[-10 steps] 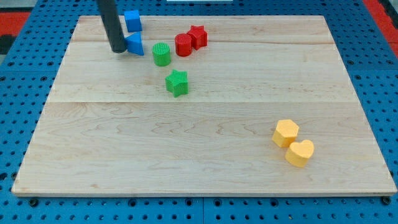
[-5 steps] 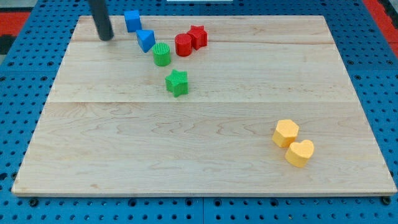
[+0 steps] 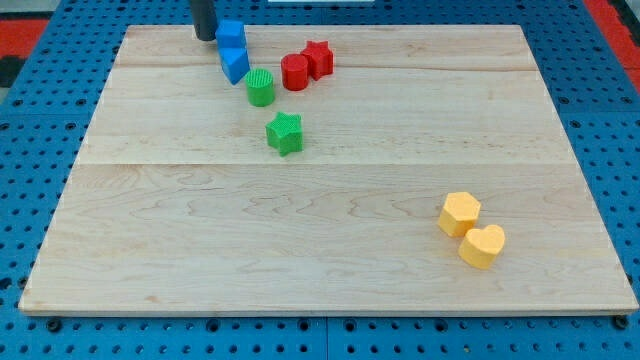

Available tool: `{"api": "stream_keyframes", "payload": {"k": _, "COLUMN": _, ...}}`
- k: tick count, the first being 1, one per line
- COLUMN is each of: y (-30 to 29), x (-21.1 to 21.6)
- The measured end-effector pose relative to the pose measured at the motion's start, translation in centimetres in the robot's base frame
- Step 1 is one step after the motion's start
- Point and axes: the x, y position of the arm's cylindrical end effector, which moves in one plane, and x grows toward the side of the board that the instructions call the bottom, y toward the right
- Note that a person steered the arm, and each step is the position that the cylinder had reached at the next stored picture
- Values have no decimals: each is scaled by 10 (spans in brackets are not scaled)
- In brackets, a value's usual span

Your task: Push the blue blocks slightly to right

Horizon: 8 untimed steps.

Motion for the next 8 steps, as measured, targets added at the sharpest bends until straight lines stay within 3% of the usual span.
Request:
{"api": "stream_keyframes", "payload": {"k": 2, "y": -16, "x": 14}}
{"api": "stream_keyframes", "payload": {"k": 3, "y": -50, "x": 52}}
{"api": "stream_keyframes", "payload": {"k": 6, "y": -35, "x": 67}}
{"api": "stream_keyframes", "payload": {"k": 8, "y": -7, "x": 110}}
